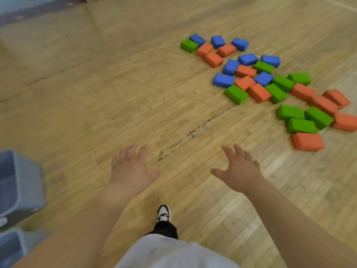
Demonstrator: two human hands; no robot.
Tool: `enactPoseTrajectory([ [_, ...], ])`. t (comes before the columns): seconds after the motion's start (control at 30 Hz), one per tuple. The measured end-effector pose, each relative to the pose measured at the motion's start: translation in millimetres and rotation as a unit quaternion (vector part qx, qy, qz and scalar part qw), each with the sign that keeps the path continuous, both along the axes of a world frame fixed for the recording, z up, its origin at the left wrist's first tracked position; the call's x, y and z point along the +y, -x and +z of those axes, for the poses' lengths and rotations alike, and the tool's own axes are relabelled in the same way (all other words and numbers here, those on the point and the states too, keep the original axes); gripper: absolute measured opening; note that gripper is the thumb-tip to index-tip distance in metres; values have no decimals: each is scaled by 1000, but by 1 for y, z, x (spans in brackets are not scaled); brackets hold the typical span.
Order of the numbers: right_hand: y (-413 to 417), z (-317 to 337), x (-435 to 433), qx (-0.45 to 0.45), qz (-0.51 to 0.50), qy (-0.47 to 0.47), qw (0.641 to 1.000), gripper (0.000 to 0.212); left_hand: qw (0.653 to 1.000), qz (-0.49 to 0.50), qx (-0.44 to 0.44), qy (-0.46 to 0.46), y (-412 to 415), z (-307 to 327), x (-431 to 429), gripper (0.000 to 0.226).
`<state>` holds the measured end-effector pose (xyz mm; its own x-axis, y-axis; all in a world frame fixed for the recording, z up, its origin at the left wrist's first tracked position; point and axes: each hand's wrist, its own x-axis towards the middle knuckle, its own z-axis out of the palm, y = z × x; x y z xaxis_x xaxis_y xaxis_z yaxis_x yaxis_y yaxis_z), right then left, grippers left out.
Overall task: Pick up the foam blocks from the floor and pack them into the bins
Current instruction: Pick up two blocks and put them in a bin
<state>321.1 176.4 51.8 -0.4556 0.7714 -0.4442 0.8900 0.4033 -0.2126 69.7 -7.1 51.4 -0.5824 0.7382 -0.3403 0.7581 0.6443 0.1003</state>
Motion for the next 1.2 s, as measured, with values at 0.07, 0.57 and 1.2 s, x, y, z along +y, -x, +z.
enactPoseTrajectory([
  [0.07, 47, 6, 27, 7, 2, -7, 1000, 96, 1000, -13, 9, 2, 44, 8, 26, 97],
  [0.57, 167, 2, 300, 29, -20, -32, 999, 96, 998, -56, 22, 0, 181, 9, 323, 98],
  [1.2, 305, 25, 665, -4, 23, -31, 999, 95, 1000, -4, -14, -27, 306, 16, 669, 99],
])
